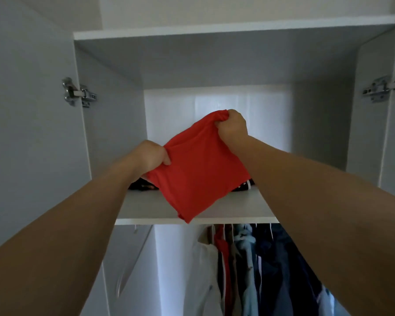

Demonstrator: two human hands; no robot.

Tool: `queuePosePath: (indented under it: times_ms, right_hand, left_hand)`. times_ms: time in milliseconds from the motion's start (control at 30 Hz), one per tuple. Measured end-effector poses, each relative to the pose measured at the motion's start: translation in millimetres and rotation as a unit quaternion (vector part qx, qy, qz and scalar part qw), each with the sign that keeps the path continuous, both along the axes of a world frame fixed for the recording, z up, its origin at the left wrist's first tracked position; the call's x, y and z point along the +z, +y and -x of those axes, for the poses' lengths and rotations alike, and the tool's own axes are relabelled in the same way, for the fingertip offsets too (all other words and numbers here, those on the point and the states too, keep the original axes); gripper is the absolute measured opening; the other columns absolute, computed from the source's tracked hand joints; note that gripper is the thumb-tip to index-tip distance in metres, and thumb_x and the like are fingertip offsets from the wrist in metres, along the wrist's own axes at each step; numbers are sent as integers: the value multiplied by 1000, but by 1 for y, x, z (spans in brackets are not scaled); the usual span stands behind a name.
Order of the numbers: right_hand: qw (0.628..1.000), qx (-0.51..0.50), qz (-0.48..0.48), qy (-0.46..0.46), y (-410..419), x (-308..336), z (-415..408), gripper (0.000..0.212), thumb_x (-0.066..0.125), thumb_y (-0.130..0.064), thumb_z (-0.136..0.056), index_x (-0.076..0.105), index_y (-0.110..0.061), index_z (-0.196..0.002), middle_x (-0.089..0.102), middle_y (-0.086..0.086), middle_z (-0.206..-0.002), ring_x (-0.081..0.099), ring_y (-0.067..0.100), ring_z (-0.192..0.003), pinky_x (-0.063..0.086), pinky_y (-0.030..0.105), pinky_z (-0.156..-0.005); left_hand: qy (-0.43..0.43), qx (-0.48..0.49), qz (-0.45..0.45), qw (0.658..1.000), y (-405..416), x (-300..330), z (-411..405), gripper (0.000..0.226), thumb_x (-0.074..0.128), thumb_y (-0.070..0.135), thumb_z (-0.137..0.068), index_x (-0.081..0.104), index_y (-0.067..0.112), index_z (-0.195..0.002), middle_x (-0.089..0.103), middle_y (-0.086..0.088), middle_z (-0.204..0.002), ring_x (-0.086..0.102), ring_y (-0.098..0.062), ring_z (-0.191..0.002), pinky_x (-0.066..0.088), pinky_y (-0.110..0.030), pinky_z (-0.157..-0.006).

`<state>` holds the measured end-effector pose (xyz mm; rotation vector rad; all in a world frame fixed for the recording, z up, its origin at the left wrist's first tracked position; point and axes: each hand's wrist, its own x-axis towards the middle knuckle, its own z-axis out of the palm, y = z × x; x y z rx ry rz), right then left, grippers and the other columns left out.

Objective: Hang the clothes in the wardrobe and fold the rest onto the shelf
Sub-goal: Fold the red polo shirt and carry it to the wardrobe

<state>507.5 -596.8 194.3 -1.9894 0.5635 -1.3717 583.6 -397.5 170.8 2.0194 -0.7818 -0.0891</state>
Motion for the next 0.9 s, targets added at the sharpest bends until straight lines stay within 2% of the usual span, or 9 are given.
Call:
queuePosePath:
  times_ms: [100,233,367,500,567,633,733,800,900]
  right_hand:
    - [1000,-1,26,11,-23,13,-52,19,47,-17,-93,57,-8,-106,55,-1,-90,53,16,-78,43,29,-70]
    - [999,-2,43,19,-58,31,-131,20,48,-17,-92,58,-6,-106,55,1,-91,52,18,-79,41,28,-68]
    - [996,-8,78,53,-91,48,-203,14,48,-17,-91,58,-7,-91,53,-1,-77,52,19,-75,37,25,-57]
    - [992,-2,88,87,-114,52,-270,7,51,-17,-88,56,-11,-88,54,1,-79,53,20,-75,37,25,-60]
    - [990,-1,89,110,-122,43,-307,4,51,-16,-87,54,-14,-87,56,2,-83,57,23,-79,40,27,-62]
    - [987,3,92,129,-128,25,-340,12,50,-20,-88,57,-13,-94,61,7,-95,60,26,-87,47,32,-71]
    - [984,13,99,148,-136,-19,-383,21,51,-23,-89,59,-11,-105,62,11,-109,59,30,-101,48,38,-88]
    - [976,26,103,189,-142,-52,-407,26,55,-21,-88,58,-10,-111,62,13,-115,57,32,-108,45,37,-92]
    - [955,55,109,271,-149,-89,-429,38,61,-19,-86,53,-7,-121,57,14,-124,53,32,-116,41,34,-96]
  left_hand:
    - [24,6,33,999,-24,6,-35,16,65,7,-79,61,4,-94,62,-12,-80,60,-27,-63,47,-27,-49]
    - [56,10,75,996,-58,13,-93,18,63,9,-81,58,5,-97,60,-10,-78,60,-25,-60,42,-20,-35]
    - [110,8,121,987,-96,14,-153,22,62,12,-80,59,6,-101,63,-13,-87,62,-27,-65,52,-29,-48]
    - [192,-3,158,969,-125,2,-203,14,57,11,-82,59,9,-96,64,-15,-91,61,-27,-70,57,-42,-67]
    - [224,10,148,963,-137,-10,-231,13,55,12,-82,57,10,-95,63,-14,-92,60,-27,-71,55,-40,-65]
    - [240,36,124,962,-145,-27,-260,14,55,14,-82,56,10,-95,61,-15,-93,58,-27,-72,53,-36,-57]
    - [175,97,58,978,-152,-61,-299,30,57,19,-83,62,6,-110,60,-19,-111,59,-34,-91,50,-35,-65]
    - [82,125,-10,989,-158,-83,-321,37,55,24,-87,65,2,-115,62,-20,-119,60,-33,-104,45,-30,-77]
    - [31,132,-89,987,-166,-101,-339,49,50,35,-90,59,3,-126,57,-20,-130,56,-32,-115,39,-26,-82]
